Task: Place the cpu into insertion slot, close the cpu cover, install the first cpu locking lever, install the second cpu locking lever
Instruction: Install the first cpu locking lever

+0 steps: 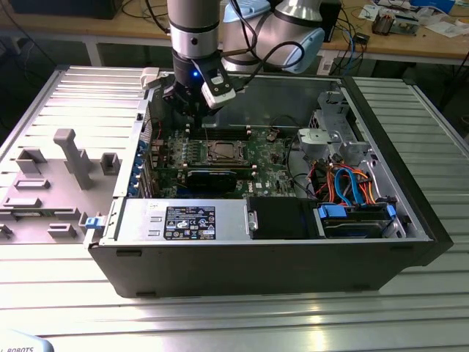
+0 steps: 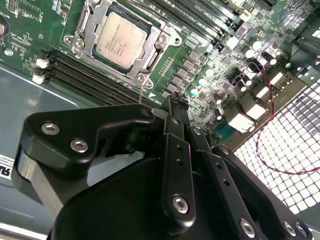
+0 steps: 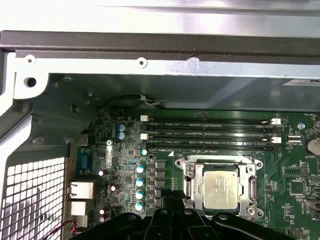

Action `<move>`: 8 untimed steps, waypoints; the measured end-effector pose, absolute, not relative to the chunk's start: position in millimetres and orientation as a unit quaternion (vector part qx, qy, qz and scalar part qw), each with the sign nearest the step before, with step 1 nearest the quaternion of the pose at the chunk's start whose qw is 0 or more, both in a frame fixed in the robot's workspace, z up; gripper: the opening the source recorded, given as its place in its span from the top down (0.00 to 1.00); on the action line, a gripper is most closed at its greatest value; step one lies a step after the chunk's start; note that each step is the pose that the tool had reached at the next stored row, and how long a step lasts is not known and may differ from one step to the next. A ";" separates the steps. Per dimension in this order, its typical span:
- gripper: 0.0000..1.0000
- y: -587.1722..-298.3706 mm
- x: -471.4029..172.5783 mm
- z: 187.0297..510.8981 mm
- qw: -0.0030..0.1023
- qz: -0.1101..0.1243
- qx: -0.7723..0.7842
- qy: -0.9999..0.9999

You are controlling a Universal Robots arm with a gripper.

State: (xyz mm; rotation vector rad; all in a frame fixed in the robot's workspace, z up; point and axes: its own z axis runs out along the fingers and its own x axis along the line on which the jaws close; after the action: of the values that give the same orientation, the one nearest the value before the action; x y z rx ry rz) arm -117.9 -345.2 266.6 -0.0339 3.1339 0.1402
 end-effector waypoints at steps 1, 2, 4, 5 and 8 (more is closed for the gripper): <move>0.89 -343.0 -118.0 266.0 0.002 0.045 -0.011 0.999; 0.89 -340.2 -118.0 265.3 0.002 0.045 -0.012 0.999; 0.89 -336.4 -118.0 264.6 0.002 0.045 -0.012 0.999; 0.89 -334.6 -117.9 264.3 0.002 0.045 -0.012 0.999; 0.89 -327.9 -118.0 263.3 0.002 0.045 -0.013 0.999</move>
State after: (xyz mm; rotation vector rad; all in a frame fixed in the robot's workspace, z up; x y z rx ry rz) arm -118.0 -327.9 263.3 -0.0417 3.1341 0.1411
